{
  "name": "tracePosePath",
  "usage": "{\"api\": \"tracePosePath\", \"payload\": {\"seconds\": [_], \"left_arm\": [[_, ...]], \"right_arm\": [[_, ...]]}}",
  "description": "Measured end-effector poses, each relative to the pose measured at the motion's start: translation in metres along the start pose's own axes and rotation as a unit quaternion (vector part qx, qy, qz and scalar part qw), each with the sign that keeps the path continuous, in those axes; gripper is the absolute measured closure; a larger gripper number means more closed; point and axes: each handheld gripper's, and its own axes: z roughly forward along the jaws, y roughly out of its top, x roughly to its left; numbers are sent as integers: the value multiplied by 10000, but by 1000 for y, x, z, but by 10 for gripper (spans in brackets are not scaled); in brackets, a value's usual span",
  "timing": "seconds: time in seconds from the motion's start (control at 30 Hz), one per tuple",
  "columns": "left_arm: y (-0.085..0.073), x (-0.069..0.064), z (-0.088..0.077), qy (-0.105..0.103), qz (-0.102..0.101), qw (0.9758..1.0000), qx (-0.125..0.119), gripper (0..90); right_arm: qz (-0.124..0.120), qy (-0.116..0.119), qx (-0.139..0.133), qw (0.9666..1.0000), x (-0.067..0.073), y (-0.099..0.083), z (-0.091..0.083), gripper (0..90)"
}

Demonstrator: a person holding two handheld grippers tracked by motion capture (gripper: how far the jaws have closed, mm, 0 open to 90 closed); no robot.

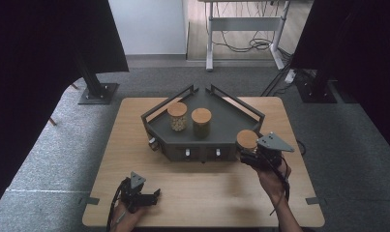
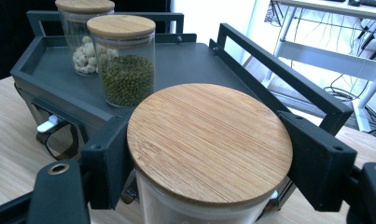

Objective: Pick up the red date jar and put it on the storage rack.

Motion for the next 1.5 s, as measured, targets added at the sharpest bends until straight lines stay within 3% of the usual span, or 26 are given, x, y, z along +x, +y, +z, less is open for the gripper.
{"api": "tracePosePath", "payload": {"seconds": [0.53, 1.5], "left_arm": [[0, 0, 0, 0, 0, 10000, -1, 40], [0, 0, 0, -4, 9, 10000, 9, 42]], "right_arm": [[6, -43, -94, 9999, -1, 10, 2, 232], [-41, -84, -53, 9999, 1, 26, 34, 232]]}}
